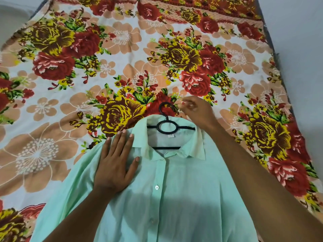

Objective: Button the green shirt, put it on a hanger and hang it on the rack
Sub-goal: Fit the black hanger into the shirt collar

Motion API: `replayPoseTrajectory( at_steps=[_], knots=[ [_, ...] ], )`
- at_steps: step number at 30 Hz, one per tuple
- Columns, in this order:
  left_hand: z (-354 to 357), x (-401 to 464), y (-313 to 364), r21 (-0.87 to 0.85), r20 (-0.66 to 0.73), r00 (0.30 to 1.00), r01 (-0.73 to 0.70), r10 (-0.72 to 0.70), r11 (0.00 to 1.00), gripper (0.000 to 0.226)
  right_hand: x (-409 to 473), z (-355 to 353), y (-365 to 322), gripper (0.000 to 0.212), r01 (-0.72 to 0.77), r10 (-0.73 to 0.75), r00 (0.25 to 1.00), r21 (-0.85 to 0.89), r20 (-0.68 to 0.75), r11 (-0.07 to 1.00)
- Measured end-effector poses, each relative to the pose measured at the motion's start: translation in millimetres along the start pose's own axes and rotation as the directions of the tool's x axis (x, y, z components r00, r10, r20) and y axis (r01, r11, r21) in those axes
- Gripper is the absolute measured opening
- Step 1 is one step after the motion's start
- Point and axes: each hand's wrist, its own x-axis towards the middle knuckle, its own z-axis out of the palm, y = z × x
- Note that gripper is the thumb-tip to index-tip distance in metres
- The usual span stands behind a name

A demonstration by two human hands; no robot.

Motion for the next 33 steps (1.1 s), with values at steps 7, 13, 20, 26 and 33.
replayPoseTrajectory(
  at_steps=[7, 13, 20, 26, 33],
  knots=[
    [2.0, 0.1, -0.9, 0.013, 0.017, 1.0, 0.005, -0.006, 1.0, 0.073, -74.6, -49.9, 65.0, 0.028, -0.125, 0.146, 0.977, -0.138, 0.155, 0.983],
    [2.3, 0.7, 1.0, -0.007, -0.007, 1.0, 0.021, -0.021, 1.0, 0.071, -69.9, -38.5, 61.0, 0.022, -0.121, 0.151, 0.97, -0.162, 0.192, 0.979],
    [-18.3, 8.7, 3.2, -0.159, -0.039, 0.983, 0.174, -0.182, 0.972, 0.059, -89.9, -53.3, 34.3, 0.016, -0.168, 0.187, 0.959, -0.1, 0.215, 0.981],
    [-93.2, 41.3, 0.5, -0.207, 0.238, 0.965, 0.161, -0.11, 0.965, 0.079, -117.2, -90.0, -20.7, 0.033, -0.156, 0.155, 0.952, -0.016, 0.264, 0.988],
    [-240.1, 26.0, 31.9, -0.579, 0.347, 0.936, 0.165, 0.058, 0.798, 0.029, -177.5, -163.1, -117.3, 0.038, -0.058, 0.063, 0.965, -0.027, 0.255, 0.998]
  ],
)
